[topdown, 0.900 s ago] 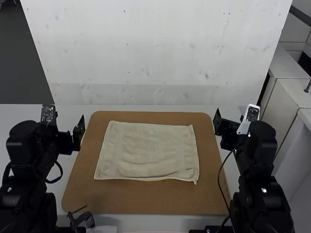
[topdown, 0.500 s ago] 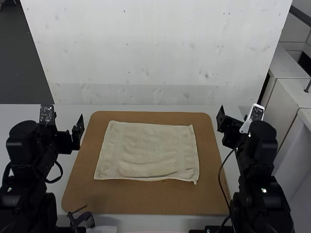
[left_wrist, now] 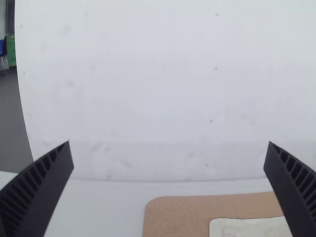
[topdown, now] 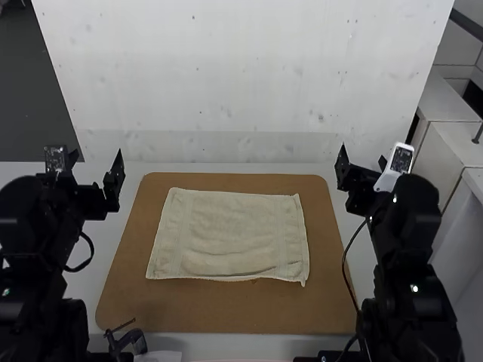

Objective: Fold the towel.

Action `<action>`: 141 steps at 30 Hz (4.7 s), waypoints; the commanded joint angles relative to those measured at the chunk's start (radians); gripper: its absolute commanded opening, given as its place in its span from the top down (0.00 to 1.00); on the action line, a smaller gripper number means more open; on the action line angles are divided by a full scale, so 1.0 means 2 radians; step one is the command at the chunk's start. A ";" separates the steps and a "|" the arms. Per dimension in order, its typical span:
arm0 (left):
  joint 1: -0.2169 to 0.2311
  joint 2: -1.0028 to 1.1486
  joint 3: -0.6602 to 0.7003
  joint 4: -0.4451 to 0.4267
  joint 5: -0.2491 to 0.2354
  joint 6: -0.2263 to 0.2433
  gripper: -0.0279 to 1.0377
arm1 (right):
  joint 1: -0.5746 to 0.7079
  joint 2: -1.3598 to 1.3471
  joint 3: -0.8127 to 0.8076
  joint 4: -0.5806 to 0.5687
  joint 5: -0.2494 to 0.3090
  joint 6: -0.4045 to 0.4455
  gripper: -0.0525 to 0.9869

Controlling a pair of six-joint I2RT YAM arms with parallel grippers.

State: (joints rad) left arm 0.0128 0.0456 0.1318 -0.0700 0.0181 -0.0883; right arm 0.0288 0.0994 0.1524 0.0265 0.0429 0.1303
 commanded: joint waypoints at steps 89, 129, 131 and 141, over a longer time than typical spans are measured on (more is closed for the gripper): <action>-0.118 1.036 0.591 -0.190 0.024 -0.019 0.65 | 0.110 0.936 0.423 -0.091 0.041 -0.046 0.94; -0.127 0.810 0.598 -0.250 0.024 -0.097 0.96 | 0.097 0.787 0.438 0.032 0.029 -0.020 0.94; -0.132 0.796 0.571 -0.250 0.024 -0.098 0.96 | 0.098 0.787 0.421 0.033 0.029 -0.025 0.94; -0.162 0.704 0.449 -0.250 0.032 -0.102 0.96 | 0.088 0.739 0.333 0.017 0.028 -0.086 0.94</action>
State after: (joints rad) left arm -0.3019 1.5394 1.0698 -0.5743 0.0761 -0.2790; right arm 0.2279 1.6547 0.8383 0.0612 0.0948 0.0158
